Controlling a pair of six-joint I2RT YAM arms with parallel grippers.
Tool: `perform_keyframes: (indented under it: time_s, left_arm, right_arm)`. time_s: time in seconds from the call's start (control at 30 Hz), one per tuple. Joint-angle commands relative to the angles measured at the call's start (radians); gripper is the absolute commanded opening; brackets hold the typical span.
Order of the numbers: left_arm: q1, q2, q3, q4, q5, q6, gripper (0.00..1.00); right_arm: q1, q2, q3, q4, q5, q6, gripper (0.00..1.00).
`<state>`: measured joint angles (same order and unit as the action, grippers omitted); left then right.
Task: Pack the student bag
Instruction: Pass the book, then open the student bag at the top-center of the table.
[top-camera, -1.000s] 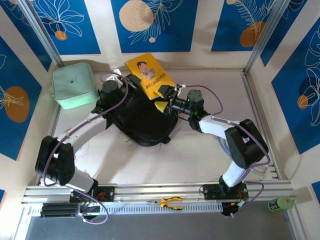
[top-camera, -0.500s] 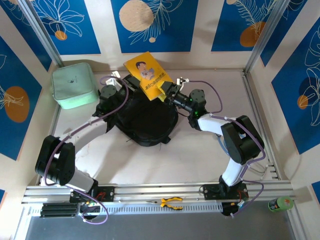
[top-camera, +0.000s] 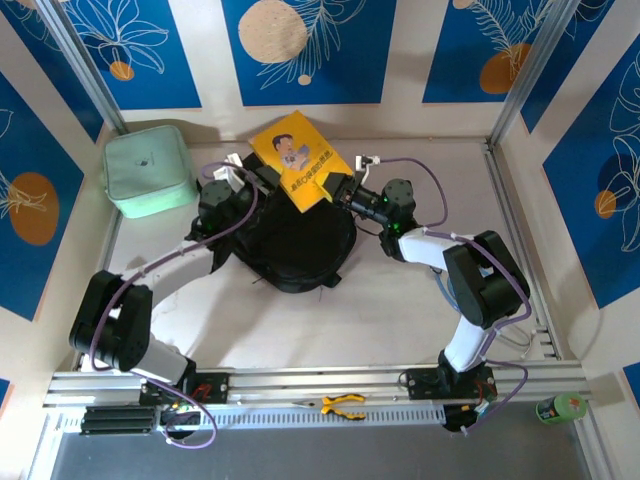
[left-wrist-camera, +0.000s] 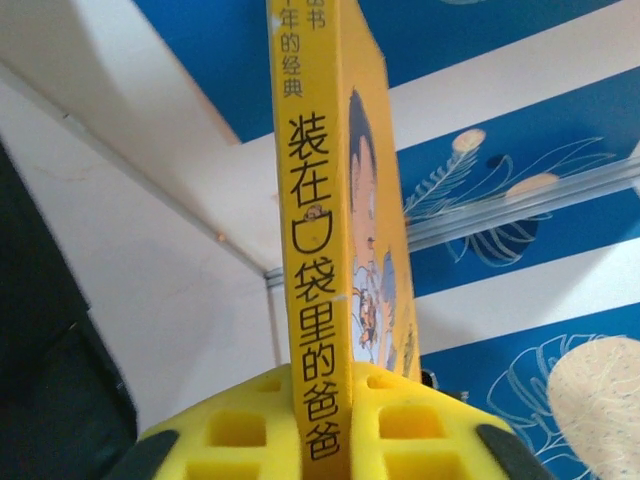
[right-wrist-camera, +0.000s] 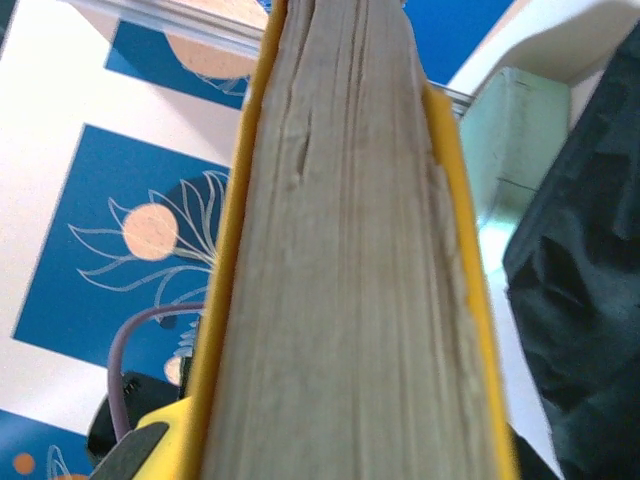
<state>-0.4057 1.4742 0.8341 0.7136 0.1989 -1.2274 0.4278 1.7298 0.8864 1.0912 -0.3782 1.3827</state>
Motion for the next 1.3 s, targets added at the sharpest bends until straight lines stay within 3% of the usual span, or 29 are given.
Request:
perform_keyframes:
  time_s: [0.0,0.2,0.4,0.57,0.7,0.8,1.03,1.27]
  left_arm:
    - [0.033,-0.059,-0.045,-0.134,0.020,0.109,0.33]
    - [0.034,-0.157,-0.002,-0.491,-0.019,0.385,0.64]
    - [0.011,-0.142,0.146,-0.764,0.071,0.669,0.77]
    - [-0.063,-0.047,0.306,-1.036,0.111,0.930,0.77]
    - [-0.143,0.040,0.444,-1.315,-0.031,1.193,0.78]
    - [-0.215,0.084,0.487,-1.416,-0.113,1.321,0.82]
    - [-0.333,0.185,0.536,-1.557,-0.188,1.454,0.82]
    - [-0.343,0.284,0.607,-1.695,-0.167,1.540,0.74]
  right_arm:
    - [-0.045,-0.084,-0.043,0.029,-0.010,-0.141,0.03]
    - [-0.115,-0.212,-0.131,-0.093,-0.104,-0.316,0.00]
    - [-0.189,-0.370,-0.177,-0.356,-0.160,-0.495,0.00]
    - [-0.249,-0.485,-0.192,-0.554,-0.157,-0.585,0.00]
    - [-0.294,-0.556,-0.218,-0.650,-0.130,-0.615,0.00]
    - [-0.324,-0.581,-0.232,-0.694,-0.118,-0.619,0.00]
    - [-0.371,-0.587,-0.257,-0.712,-0.109,-0.596,0.00]
    - [-0.405,-0.600,-0.270,-0.699,-0.140,-0.605,0.00]
